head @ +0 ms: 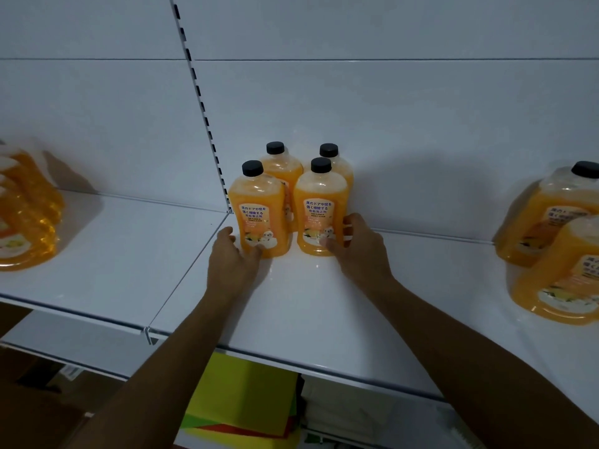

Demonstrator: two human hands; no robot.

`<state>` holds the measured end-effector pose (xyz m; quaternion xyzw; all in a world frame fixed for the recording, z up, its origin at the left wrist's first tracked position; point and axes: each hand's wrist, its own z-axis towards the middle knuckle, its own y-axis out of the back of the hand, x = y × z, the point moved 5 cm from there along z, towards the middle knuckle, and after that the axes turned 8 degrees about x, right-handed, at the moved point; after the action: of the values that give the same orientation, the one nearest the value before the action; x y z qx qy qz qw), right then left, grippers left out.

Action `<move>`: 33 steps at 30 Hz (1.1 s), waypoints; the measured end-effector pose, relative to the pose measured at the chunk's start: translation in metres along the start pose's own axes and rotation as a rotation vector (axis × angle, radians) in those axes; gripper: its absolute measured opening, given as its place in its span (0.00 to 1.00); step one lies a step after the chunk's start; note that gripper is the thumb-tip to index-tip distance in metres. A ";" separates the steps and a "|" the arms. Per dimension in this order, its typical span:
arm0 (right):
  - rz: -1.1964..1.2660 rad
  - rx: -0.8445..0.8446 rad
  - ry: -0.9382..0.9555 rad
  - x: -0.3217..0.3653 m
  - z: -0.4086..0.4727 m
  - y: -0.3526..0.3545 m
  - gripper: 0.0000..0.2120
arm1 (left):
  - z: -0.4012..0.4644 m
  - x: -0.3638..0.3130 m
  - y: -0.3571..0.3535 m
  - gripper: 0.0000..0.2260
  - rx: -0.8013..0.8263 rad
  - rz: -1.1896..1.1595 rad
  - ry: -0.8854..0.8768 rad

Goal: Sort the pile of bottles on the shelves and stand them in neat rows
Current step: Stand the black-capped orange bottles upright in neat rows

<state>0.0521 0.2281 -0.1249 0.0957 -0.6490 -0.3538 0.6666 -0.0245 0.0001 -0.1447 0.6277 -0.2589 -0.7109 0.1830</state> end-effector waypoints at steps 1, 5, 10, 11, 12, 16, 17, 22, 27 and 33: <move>0.008 0.005 -0.001 0.000 0.000 0.000 0.21 | 0.003 0.000 -0.004 0.28 0.041 -0.018 -0.032; 0.024 0.022 -0.011 -0.004 -0.001 -0.002 0.21 | 0.006 -0.002 -0.005 0.22 0.038 -0.007 -0.105; 0.019 -0.001 -0.013 -0.006 -0.002 -0.004 0.19 | 0.003 -0.009 -0.009 0.21 0.038 -0.016 -0.138; 0.009 -0.008 -0.017 -0.007 -0.002 -0.004 0.19 | 0.003 -0.011 -0.011 0.21 0.038 -0.020 -0.147; 0.000 -0.011 -0.023 -0.008 -0.002 -0.004 0.18 | 0.003 -0.013 -0.013 0.21 0.035 -0.024 -0.150; -0.020 0.003 -0.028 -0.013 -0.003 -0.007 0.16 | 0.005 -0.013 -0.017 0.21 0.021 -0.019 -0.156; -0.028 0.006 -0.028 -0.014 -0.003 -0.008 0.16 | 0.006 -0.012 -0.018 0.21 0.030 -0.018 -0.161; -0.058 0.025 -0.046 -0.017 0.000 -0.007 0.15 | -0.003 -0.007 -0.010 0.22 -0.161 0.033 -0.076; -0.068 0.017 -0.057 -0.019 -0.014 0.010 0.27 | -0.039 -0.045 -0.017 0.10 -0.107 0.043 -0.444; -0.127 -0.056 -0.069 -0.043 -0.052 0.061 0.31 | -0.059 -0.125 -0.080 0.17 0.207 0.040 -0.635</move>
<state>0.1257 0.2810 -0.1313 0.1060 -0.6541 -0.4166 0.6224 0.0570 0.1289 -0.0970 0.3849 -0.3862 -0.8372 0.0425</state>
